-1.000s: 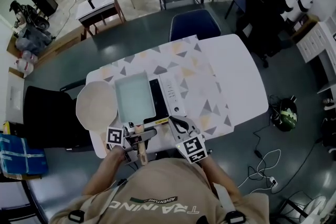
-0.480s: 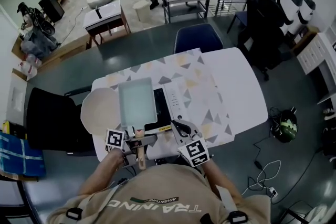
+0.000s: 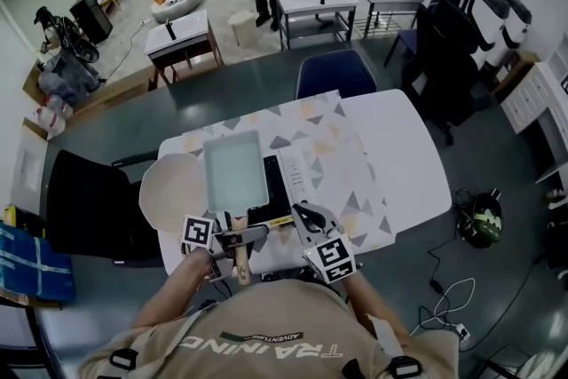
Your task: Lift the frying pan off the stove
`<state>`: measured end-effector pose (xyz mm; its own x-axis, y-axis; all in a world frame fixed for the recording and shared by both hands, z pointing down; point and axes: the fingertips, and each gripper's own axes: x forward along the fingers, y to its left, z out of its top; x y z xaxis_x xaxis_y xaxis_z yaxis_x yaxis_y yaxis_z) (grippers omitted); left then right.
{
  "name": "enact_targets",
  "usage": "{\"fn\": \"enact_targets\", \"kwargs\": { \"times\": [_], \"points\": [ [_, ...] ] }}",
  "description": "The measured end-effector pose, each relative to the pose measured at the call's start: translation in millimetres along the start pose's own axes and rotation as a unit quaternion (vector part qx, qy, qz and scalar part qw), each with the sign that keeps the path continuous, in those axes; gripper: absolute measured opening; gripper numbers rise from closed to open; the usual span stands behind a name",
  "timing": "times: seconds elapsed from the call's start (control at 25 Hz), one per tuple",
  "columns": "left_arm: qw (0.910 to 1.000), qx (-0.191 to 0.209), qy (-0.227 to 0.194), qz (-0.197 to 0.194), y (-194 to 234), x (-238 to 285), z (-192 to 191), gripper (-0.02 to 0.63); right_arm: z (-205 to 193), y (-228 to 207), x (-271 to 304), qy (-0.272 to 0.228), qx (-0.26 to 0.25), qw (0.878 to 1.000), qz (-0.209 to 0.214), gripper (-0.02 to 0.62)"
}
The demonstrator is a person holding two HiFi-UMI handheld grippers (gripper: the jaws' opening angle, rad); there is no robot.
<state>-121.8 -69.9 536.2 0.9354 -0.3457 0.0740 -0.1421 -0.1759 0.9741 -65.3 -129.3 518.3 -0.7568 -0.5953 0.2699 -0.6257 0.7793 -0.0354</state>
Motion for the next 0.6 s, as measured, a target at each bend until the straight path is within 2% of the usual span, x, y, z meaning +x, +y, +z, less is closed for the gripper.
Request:
{"fn": "enact_targets", "kwargs": {
  "times": [0.6],
  "points": [
    [0.9999,-0.003,-0.009,0.006,3.9,1.0,-1.3,0.103,-5.5,8.2,3.1,-0.01,-0.002,1.0,0.005,-0.004]
  ]
}}
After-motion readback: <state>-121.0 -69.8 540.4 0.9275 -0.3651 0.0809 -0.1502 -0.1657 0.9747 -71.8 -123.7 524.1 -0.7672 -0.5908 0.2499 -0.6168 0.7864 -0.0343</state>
